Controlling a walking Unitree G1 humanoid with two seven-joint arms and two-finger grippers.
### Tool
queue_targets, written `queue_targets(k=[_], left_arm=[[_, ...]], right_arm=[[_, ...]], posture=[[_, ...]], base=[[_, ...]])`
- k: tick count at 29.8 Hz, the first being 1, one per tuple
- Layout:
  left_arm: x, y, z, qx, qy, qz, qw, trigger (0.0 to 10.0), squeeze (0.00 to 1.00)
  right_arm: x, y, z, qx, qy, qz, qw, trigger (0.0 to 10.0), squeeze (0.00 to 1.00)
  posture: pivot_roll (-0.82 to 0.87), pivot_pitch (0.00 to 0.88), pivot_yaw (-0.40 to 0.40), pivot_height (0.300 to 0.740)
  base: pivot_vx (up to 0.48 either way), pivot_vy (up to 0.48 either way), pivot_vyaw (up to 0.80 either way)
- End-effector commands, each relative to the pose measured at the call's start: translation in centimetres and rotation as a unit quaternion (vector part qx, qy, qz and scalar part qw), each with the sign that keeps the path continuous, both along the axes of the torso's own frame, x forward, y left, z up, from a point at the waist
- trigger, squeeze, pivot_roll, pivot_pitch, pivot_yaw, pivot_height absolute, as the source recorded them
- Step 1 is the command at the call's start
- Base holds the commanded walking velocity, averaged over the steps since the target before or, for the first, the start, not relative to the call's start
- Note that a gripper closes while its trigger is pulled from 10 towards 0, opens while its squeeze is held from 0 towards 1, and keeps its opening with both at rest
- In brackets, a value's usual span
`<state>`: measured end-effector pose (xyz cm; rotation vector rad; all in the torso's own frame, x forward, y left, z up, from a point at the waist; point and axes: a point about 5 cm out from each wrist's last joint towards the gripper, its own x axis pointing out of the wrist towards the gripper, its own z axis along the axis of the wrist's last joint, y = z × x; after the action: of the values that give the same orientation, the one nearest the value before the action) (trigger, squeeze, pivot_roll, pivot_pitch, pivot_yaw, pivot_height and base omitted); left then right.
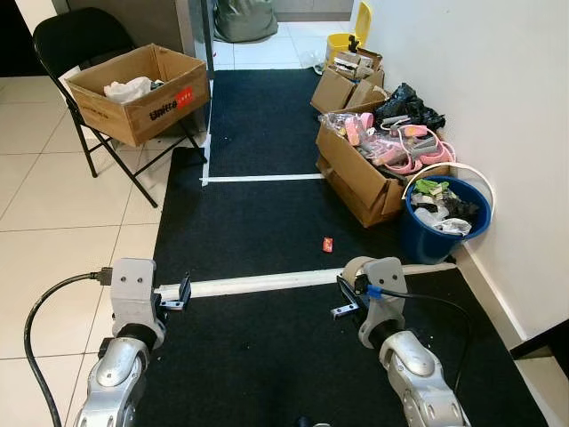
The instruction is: Picking trash to rubbish bin
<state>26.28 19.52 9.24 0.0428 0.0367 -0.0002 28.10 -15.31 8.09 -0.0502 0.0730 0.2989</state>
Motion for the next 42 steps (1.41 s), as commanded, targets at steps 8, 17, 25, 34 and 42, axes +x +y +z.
queue_targets(k=[8, 17, 25, 34, 42], left_arm=[[-0.08, -0.03, -0.34, 0.000, 0.004, 0.000, 1.000, 10.0, 0.00], [0.23, -0.21, -0.17, 0.002, 0.000, -0.003, 1.000, 10.0, 0.00], [0.21, -0.04, -0.12, 0.002, -0.001, 0.001, 1.000, 10.0, 0.00], [0.25, 0.08, 0.00, 0.002, -0.003, 0.003, 1.000, 10.0, 0.00], [0.28, -0.06, -0.01, 0.002, -0.003, 0.001, 1.000, 10.0, 0.00]], right_arm=[[-0.01, 0.18, -0.38, 0.009, 0.003, 0.001, 1.000, 10.0, 0.00], [0.11, 0.06, -0.48, 0.006, 0.003, 0.000, 1.000, 10.0, 0.00], [0.15, 0.13, -0.52, 0.007, 0.004, 0.001, 1.000, 10.0, 0.00], [0.38, -0.32, -0.58, 0.004, 0.004, -0.020, 1.000, 10.0, 0.00], [0.22, -0.21, -0.62, 0.005, 0.003, -0.013, 1.000, 10.0, 0.00]], posture=[[0.00, 0.142, -0.007, 0.740], [0.00, 0.140, -0.007, 0.740], [0.01, 0.139, -0.011, 0.740], [0.01, 0.141, -0.012, 0.740], [0.00, 0.143, -0.010, 0.740]], base=[[0.000, 0.000, 0.00], [0.000, 0.000, 0.00], [0.121, 0.000, 0.00], [0.246, 0.000, 0.00], [0.259, 0.000, 0.00]])
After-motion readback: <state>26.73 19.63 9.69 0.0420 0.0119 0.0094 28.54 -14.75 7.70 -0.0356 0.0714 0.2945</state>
